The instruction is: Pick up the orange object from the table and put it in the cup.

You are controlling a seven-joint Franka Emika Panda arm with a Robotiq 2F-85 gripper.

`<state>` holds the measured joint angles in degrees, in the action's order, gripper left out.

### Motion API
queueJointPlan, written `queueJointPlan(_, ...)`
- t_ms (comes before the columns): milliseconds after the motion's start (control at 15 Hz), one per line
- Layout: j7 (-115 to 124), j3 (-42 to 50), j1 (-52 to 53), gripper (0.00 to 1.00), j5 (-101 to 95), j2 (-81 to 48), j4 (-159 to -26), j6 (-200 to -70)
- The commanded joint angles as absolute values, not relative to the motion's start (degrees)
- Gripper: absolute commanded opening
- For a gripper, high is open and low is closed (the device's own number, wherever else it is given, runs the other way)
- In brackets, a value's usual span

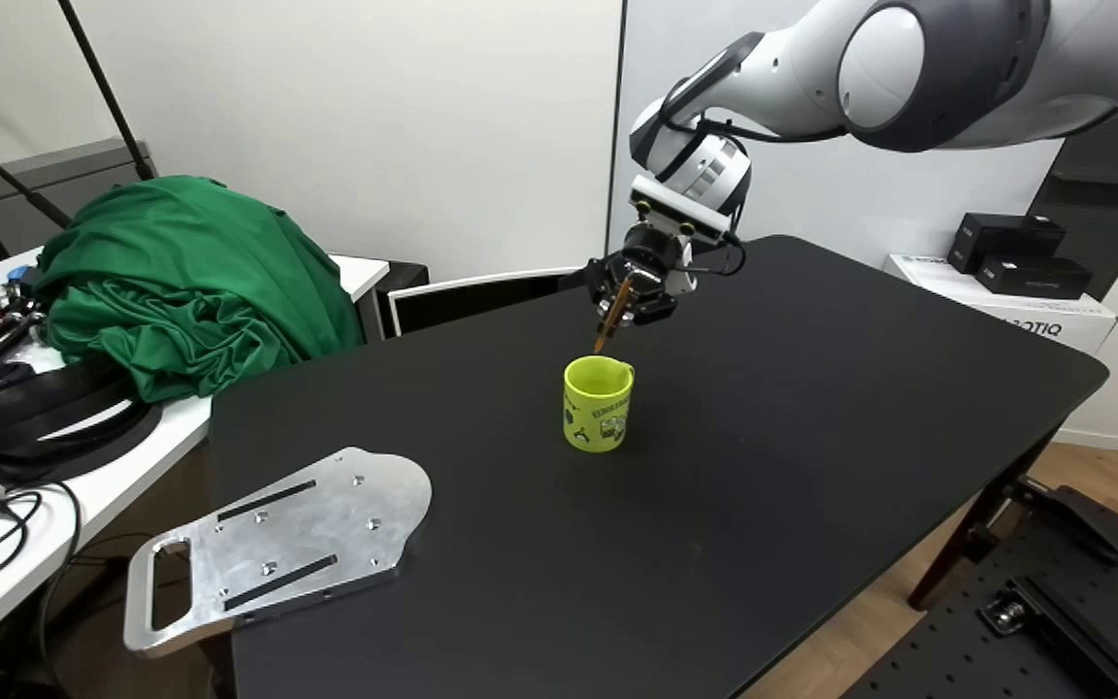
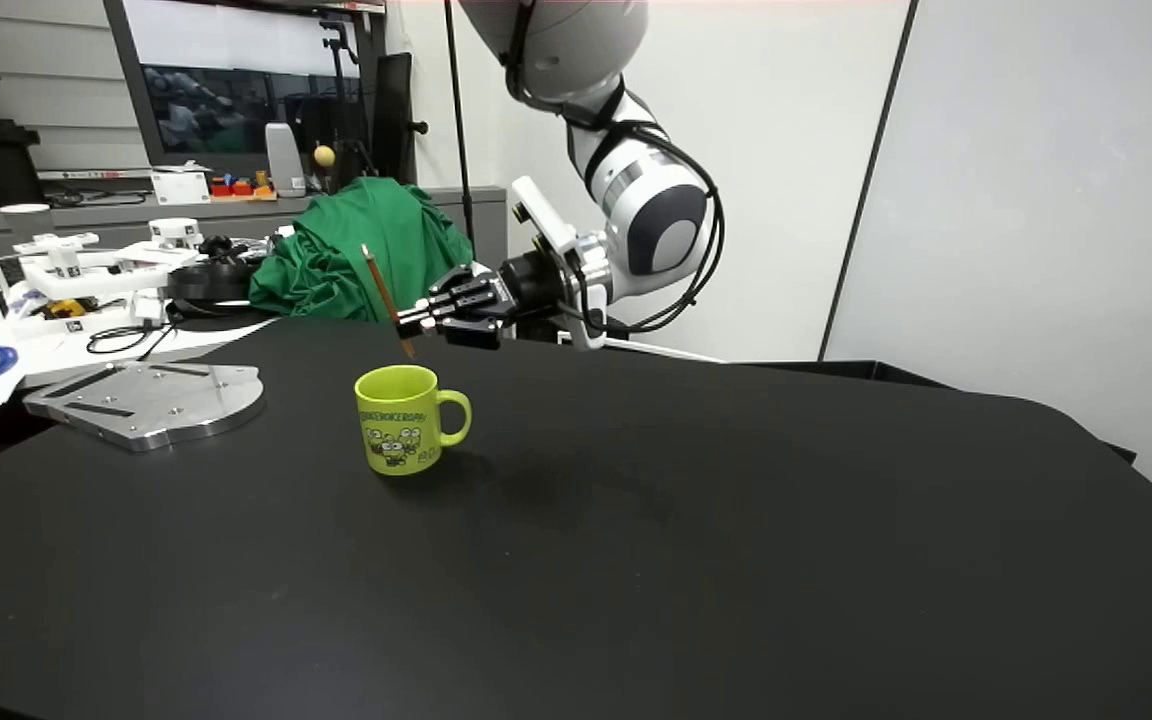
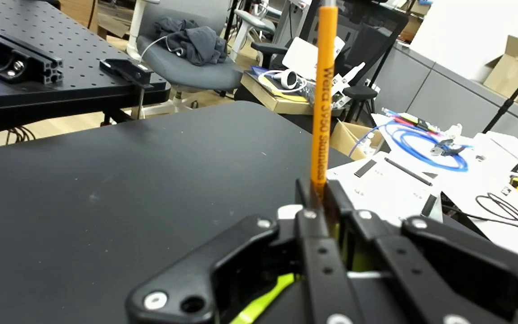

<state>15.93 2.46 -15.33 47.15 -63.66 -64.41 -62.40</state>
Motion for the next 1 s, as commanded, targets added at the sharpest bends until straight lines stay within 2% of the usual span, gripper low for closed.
queueJointPlan(0, 19.87, 1.87, -14.96, 0.02, 48.88, -67.57, -59.92, -59.89)
queueJointPlan(600, 20.26, 2.21, -14.54, 0.02, 48.59, -71.56, -58.15, -60.28)
queueJointPlan(667, 20.28, 2.27, -14.50, 0.08, 48.48, -71.74, -57.91, -60.39)
queueJointPlan(733, 20.33, 2.25, -14.58, 0.34, 48.41, -71.89, -57.59, -60.21)
queueJointPlan(800, 20.41, 2.24, -14.58, 0.35, 48.34, -72.05, -57.30, -60.15)
queueJointPlan(933, 20.50, 2.18, -14.66, 0.47, 48.28, -72.14, -56.95, -59.98)
